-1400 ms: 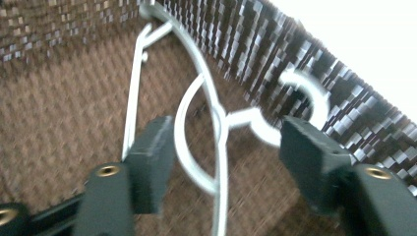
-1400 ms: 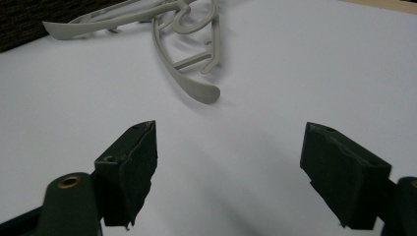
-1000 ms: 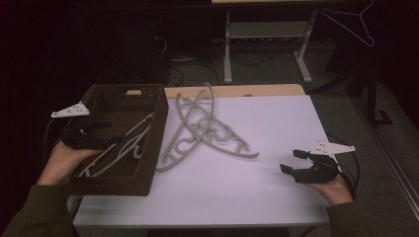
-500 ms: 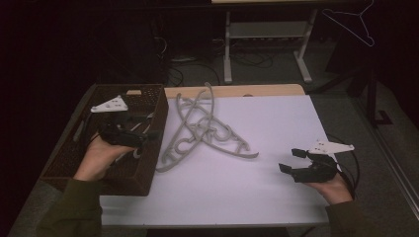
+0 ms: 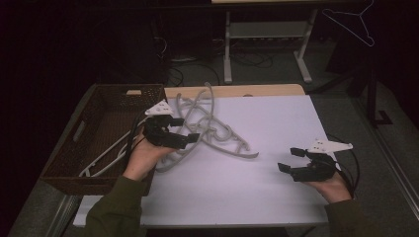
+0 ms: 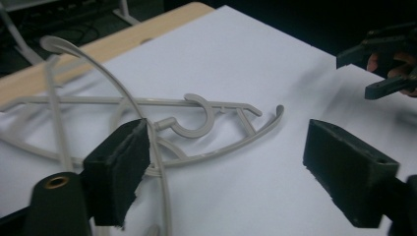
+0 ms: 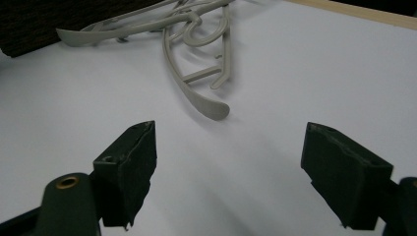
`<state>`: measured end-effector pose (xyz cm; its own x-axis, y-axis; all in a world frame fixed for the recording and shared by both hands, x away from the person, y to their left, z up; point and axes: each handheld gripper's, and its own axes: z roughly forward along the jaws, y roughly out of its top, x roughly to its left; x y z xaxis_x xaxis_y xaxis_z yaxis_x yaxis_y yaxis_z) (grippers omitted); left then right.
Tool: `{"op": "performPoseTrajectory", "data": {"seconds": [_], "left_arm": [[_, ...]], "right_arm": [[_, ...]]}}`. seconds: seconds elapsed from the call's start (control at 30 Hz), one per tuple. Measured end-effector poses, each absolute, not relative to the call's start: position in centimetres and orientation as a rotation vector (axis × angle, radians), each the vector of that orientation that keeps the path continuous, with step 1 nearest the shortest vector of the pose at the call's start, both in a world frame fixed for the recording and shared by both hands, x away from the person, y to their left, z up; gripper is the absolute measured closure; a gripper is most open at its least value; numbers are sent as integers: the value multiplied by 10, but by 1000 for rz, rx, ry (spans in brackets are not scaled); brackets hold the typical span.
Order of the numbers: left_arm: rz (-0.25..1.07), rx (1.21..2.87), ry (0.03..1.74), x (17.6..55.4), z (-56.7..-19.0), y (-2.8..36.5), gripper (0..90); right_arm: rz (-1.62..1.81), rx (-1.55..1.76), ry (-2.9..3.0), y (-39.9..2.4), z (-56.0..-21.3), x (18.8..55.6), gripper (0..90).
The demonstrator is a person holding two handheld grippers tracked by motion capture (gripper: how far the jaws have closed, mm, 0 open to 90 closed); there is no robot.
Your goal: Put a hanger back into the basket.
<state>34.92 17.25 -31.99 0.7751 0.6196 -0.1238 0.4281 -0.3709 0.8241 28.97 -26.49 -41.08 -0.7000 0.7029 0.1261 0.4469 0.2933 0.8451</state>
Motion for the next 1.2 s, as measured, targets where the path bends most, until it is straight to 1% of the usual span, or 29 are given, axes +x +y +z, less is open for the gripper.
{"op": "performPoseTrajectory", "data": {"seconds": [0.07, 0.17, 0.2, 0.3, 0.33, 0.43, 0.5, 0.53, 0.57, 0.6, 0.63, 0.67, 0.73, 0.77, 0.8, 0.83, 0.87, 0.93, 1.0, 1.13, 1.2], "left_arm": [[284, 2050, 797, 352, -329, 165, 194], [263, 2062, 822, 360, -349, 155, 216], [263, 2062, 822, 360, -349, 155, 230], [268, 2076, 847, 366, -364, 152, 251], [276, 2108, 860, 371, -375, 152, 275], [294, 2131, 882, 374, -384, 151, 314], [285, 2127, 912, 378, -392, 152, 328], [278, 2133, 920, 380, -396, 153, 362], [280, 2137, 928, 382, -401, 153, 362], [276, 2150, 926, 384, -405, 153, 386], [268, 2155, 936, 385, -408, 153, 386], [280, 2176, 945, 388, -414, 153, 421], [271, 2178, 953, 389, -416, 153, 452], [280, 2214, 953, 391, -421, 152, 457], [280, 2214, 953, 391, -421, 152, 478], [274, 2221, 958, 392, -424, 151, 478], [282, 2241, 962, 394, -428, 151, 507], [282, 2250, 967, 395, -430, 150, 538], [264, 2241, 980, 396, -433, 149, 551], [249, 2254, 985, 399, -437, 148, 630], [241, 2251, 996, 400, -438, 147, 643]], "right_arm": [[1365, 1053, 2295, -265, -411, 290, 208], [1365, 1056, 2291, -266, -411, 289, 208], [1365, 1057, 2292, -266, -411, 289, 208], [1364, 1057, 2291, -266, -411, 289, 208], [1362, 1059, 2291, -266, -411, 288, 209], [1360, 1055, 2291, -267, -411, 288, 209], [1359, 1055, 2291, -267, -411, 288, 209], [1357, 1055, 2292, -267, -411, 288, 210], [1357, 1055, 2292, -267, -411, 288, 210], [1355, 1052, 2292, -267, -411, 288, 210], [1355, 1052, 2292, -267, -411, 288, 210], [1352, 1057, 2292, -267, -411, 287, 211], [1350, 1062, 2289, -268, -411, 287, 211], [1351, 1060, 2285, -268, -412, 287, 211], [1350, 1061, 2283, -269, -411, 287, 211], [1350, 1061, 2283, -269, -411, 287, 211], [1350, 1058, 2284, -269, -412, 287, 212], [1348, 1061, 2285, -269, -412, 287, 212], [1349, 1063, 2284, -270, -412, 286, 212], [1347, 1061, 2287, -269, -412, 286, 213], [1345, 1060, 2287, -269, -412, 286, 213]]}}
